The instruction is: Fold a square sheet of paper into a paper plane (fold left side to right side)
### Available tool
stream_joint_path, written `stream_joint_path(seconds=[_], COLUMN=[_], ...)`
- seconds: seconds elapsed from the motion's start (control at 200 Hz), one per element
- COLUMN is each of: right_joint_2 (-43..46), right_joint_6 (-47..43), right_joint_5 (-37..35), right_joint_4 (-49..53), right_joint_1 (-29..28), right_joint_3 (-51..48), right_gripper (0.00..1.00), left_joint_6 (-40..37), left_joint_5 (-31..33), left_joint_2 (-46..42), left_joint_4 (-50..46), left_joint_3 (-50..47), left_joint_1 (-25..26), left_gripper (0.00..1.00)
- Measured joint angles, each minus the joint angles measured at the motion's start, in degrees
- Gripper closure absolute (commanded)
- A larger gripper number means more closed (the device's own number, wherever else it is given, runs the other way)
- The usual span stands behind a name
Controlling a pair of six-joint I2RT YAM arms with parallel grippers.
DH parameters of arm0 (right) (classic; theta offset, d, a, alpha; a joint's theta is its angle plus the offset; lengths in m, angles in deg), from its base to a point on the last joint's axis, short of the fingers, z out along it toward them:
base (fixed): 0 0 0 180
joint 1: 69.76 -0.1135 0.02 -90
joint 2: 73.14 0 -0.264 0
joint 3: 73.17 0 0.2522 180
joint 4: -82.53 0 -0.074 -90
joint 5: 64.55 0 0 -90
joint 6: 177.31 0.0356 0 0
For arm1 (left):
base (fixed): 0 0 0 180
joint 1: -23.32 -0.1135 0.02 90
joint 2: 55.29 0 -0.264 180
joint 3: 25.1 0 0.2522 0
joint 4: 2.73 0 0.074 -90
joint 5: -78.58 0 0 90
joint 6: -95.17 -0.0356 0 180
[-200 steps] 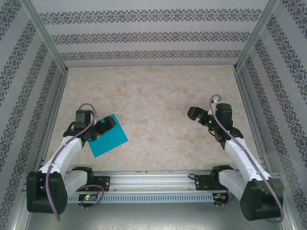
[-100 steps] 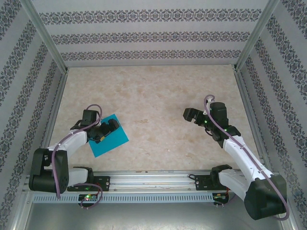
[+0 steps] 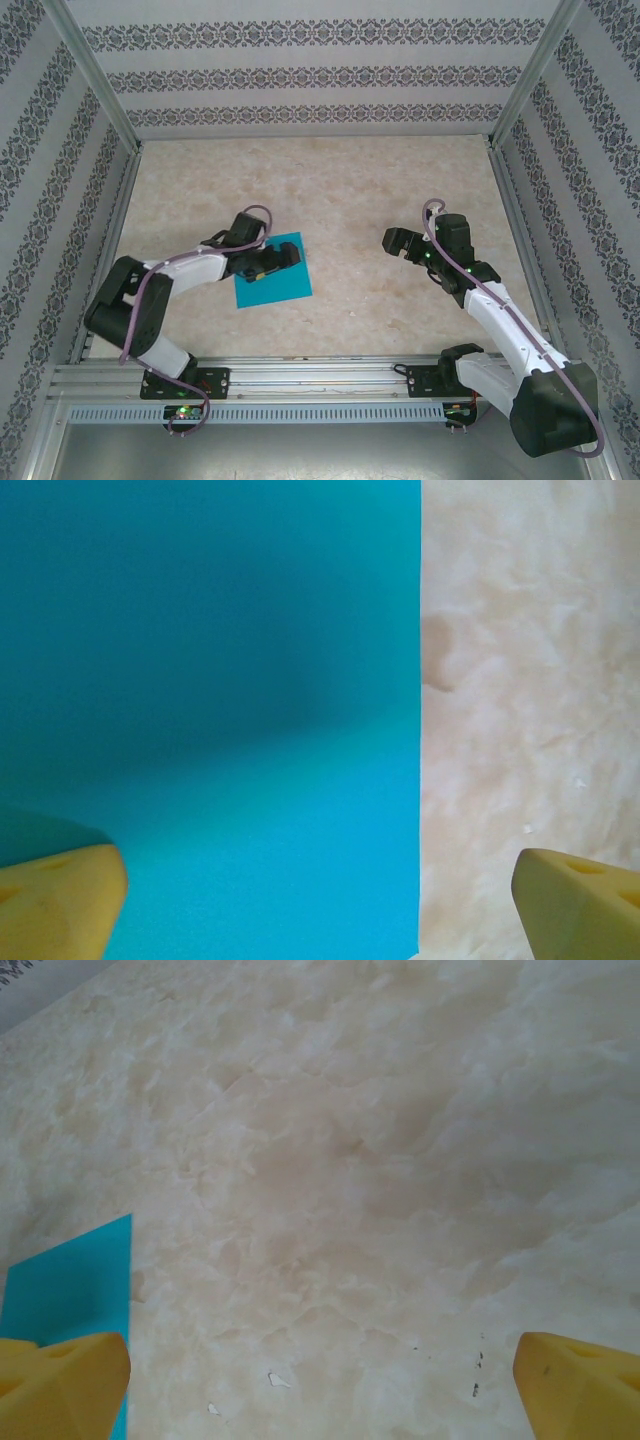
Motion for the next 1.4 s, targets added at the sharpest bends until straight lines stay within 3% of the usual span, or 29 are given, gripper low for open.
stream_joint_path(seconds=[0.385, 0.6, 0.864, 1.044, 1.184, 1.399], right_joint_2=[0.00, -0.68, -3.67, -8.31, -15.89, -31.58], right_joint_6=[0.02, 0.02, -0.48, -1.95, -3.37, -5.40], right_joint_5=[-1.95, -2.86, -2.95, -2.95, -3.41, -6.08], right_joint_4=[2.58, 4.31, 6.62, 8.31, 9.99, 13.05], right_joint_1=[-0.50, -0.50, -0.50, -2.23, -5.81, -11.98], right_joint_3=[0.09, 0.59, 4.07, 8.70, 13.94, 24.57], right_gripper=[0.02, 0.02, 0.03, 0.05, 0.02, 0.02], left_joint_6=[4.81, 4.87, 4.26, 2.84, 1.09, -0.83], left_joint_5=[-0.46, -1.62, -2.54, -2.01, -0.33, 0.46], left_joint_2=[15.98, 20.26, 19.56, 11.19, 4.17, 3.30], left_joint_4=[4.26, 3.65, 1.81, 1.36, -0.02, -3.65], left_joint_3=[17.05, 22.88, 23.37, 19.26, 14.71, 10.80], left_joint_1=[9.84, 13.05, 13.35, 12.66, 10.49, 8.68], left_gripper=[0.00, 0.00, 0.00, 0.00, 0.00, 0.08])
